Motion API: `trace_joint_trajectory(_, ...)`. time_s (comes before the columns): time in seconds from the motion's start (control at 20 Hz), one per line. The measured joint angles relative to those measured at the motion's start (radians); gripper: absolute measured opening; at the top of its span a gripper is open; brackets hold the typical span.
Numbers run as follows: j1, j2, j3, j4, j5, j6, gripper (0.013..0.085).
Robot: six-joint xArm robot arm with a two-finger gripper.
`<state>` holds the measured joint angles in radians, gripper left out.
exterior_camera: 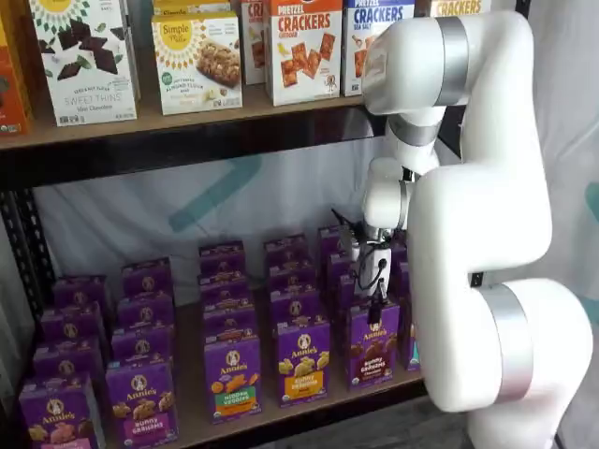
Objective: Pick up the purple box with a brown patch in the center, on the bottom shelf, the fifth box from the left
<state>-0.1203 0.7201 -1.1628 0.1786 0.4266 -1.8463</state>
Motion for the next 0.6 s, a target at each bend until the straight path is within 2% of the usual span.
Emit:
trace_joint_trajectory(0.05, 0.0, 0.0, -0.005, 0.018, 0.011, -0.015, 0.085)
trace_joint_trajectory(0.1, 0.003, 0.001, -0.023, 0.072, 0.048, -0.059, 0.085)
trace_joint_trajectory(0.2, 0.012, 0.002, -0.044, 0.111, 0.085, -0.081, 0.085)
trace_joint_trajectory(0.4, 0.025, 0.008, -0.06, 0.11, 0.08, -0.065, 0.085)
trace_joint_trajectory(0.6, 0.032, 0.029, -0.082, 0.058, 0.065, -0.013, 0.085)
